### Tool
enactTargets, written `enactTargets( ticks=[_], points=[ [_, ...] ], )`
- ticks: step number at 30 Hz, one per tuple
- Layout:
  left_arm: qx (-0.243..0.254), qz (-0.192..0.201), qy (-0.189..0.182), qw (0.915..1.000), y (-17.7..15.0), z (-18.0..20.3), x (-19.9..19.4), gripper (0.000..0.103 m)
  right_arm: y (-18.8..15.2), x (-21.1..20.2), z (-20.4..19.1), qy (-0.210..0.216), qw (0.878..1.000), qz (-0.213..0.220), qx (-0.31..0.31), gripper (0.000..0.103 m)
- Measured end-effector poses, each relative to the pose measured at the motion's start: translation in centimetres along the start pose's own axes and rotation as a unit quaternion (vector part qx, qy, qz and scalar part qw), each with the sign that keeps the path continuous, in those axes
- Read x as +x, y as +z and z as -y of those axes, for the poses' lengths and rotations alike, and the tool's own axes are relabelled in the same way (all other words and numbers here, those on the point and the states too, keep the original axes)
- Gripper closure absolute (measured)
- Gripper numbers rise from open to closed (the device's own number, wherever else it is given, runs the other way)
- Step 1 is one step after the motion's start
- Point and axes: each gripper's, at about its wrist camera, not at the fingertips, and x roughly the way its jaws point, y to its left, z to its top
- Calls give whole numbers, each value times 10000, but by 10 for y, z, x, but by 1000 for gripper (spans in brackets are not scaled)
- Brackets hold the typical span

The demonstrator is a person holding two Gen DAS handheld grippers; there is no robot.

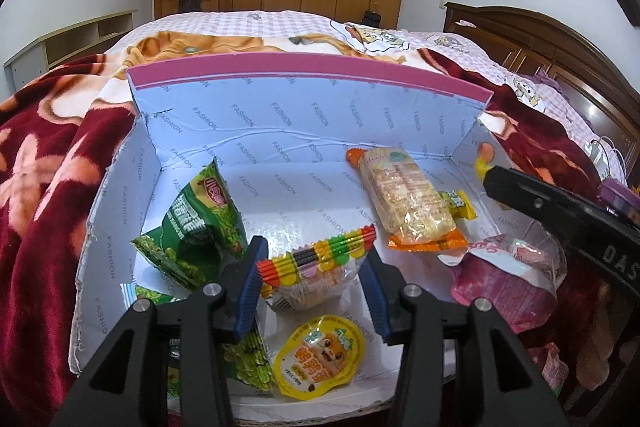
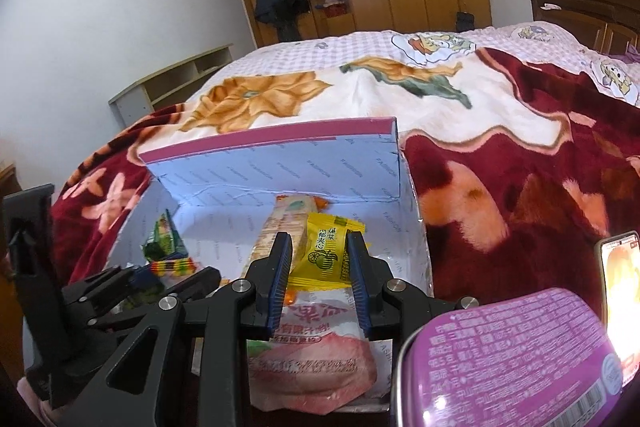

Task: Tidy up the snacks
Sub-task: 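Lower both held candies into the pink box and open both tools, then withdraw both open tools from the box toward the loose snacks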

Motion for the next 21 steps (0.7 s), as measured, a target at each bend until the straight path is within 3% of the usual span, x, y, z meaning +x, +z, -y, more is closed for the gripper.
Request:
enactTargets(
  ticks=[2,7,11,21],
  points=[
    [15,-4,-13,10000,0,1,-1,55,1,2,2,17,10000,-29,31,74],
    [40,-9,-36,10000,-1,5,-8,54,0,-3,2,32,10000,32,80,54],
    [62,90,-72,9999,-1,6,-20,42,-1,-11,1,28,9999,91,106,52],
    [176,301,-144,9993,-8,12,-57,40,-9,-40,-6,92,9995,263,143,50]
  ],
)
